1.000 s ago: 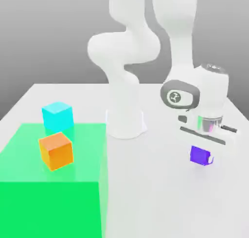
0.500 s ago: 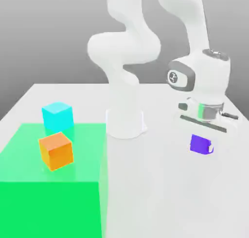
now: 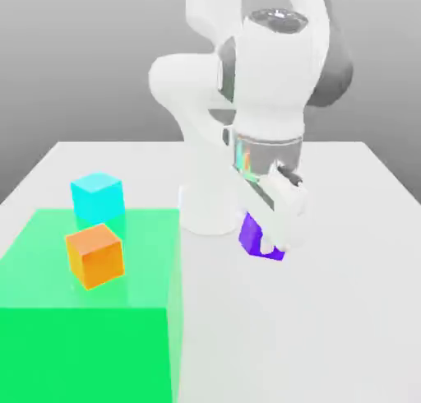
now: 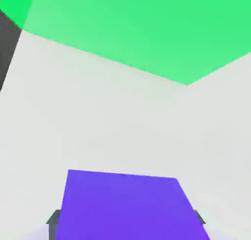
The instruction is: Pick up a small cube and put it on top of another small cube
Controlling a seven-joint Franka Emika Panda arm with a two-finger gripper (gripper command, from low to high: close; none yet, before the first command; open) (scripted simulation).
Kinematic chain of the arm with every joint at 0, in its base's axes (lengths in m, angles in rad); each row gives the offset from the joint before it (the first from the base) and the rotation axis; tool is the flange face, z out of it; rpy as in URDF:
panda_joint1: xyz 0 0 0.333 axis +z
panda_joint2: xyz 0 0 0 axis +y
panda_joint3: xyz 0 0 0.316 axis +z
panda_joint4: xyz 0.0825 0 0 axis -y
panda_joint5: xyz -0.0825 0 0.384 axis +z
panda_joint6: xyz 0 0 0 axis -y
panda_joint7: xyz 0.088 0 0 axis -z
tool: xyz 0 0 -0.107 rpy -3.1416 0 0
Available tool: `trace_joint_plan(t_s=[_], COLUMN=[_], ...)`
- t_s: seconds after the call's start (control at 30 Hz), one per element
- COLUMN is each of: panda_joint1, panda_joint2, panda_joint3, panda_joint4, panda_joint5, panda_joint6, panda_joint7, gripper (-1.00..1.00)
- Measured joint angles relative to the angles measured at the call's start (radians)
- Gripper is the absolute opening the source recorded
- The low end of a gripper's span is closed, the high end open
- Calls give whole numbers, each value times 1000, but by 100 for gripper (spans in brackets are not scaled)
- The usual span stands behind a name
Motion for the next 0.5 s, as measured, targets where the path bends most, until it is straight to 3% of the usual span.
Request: trace_joint_plan(t_s=[0.23, 0.37, 0.4, 0.5], panda_joint1=[-210, -243, -244, -244], panda_joint2=[-161, -146, -135, -135], panda_joint3=[-190, -217, -217, -217], panda_joint4=[149, 85, 62, 62], panda_joint5=[-52, -59, -59, -59], panda_joint6=[-305, -225, -191, -191], panda_joint7=[33, 38, 38, 38], gripper=[-100, -100, 100, 100])
